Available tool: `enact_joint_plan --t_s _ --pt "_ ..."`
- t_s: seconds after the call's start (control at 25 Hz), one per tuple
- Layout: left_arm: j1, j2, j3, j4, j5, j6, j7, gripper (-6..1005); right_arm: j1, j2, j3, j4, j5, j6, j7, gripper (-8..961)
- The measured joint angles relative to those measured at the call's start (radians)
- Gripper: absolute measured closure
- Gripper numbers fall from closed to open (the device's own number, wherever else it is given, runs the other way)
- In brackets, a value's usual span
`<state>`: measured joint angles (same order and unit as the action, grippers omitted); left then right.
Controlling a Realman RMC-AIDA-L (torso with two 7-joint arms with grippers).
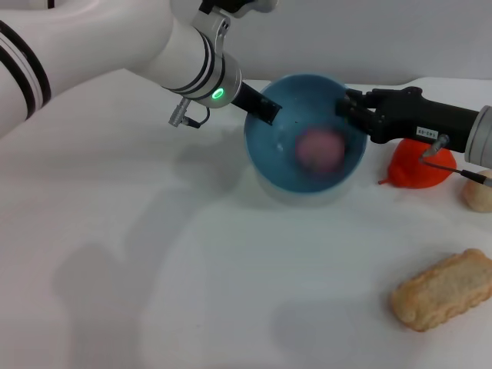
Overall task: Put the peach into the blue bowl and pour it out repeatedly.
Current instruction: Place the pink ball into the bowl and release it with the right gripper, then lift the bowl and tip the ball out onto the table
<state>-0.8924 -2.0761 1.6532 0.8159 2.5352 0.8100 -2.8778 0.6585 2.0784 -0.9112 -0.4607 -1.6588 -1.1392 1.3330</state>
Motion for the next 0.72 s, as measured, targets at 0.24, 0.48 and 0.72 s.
enact_joint_plan --t_s 0.24,0.48,0.72 --pt "0.007 -0.001 0.002 -0.009 -0.016 -0.002 0.0 998 -0.001 0.0 0.001 -0.006 0.001 -0.019 -0.006 629" --pt "0.024 0.004 0.011 -0.011 -0.018 -0.033 0.0 998 -0.07 -0.001 0.013 -0.036 0.126 -0.045 -0.072 390" --pt "0.022 0.007 0.011 -0.011 -0.009 -0.042 0.006 998 -0.217 -0.004 0.033 -0.131 0.237 -0.058 -0.128 378"
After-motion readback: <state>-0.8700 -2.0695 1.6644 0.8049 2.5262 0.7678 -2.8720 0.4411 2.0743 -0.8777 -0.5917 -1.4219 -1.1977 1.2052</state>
